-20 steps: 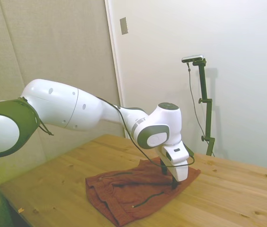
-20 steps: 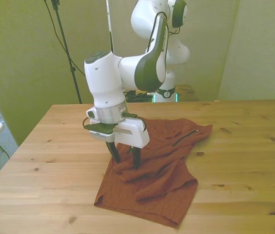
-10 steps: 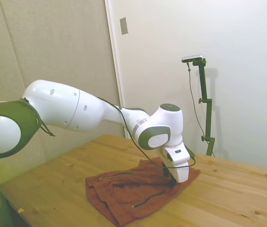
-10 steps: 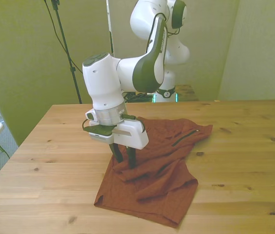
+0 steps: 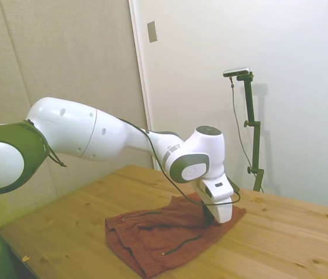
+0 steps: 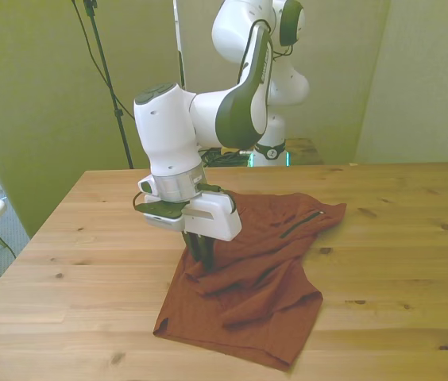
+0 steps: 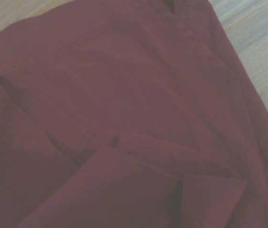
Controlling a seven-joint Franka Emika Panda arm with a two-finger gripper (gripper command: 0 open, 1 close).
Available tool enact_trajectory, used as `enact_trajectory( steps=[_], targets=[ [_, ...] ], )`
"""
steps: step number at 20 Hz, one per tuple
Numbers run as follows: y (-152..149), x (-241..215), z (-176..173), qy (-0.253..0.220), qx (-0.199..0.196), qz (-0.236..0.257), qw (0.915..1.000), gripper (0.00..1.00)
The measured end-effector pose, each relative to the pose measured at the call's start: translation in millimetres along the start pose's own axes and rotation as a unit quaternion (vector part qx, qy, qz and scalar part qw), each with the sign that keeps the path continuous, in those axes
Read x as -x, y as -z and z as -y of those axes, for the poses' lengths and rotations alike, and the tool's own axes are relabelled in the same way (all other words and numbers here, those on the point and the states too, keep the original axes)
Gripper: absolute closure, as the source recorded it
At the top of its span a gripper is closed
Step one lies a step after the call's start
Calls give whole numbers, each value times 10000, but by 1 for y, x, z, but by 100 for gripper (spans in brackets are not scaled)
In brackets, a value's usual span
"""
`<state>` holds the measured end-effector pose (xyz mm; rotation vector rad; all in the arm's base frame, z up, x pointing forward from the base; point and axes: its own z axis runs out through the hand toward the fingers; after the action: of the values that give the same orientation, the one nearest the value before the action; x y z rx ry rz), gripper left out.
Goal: Unfold the shorts
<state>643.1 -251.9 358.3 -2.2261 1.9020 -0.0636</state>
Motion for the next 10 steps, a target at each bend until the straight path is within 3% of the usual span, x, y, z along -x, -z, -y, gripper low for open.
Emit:
enact_trajectory(
  steps=[6,10],
  targets=[
    [0,2,0,371,-171,128,9991,100],
    [12,16,5,764,-547,739,9928,100]
  ],
)
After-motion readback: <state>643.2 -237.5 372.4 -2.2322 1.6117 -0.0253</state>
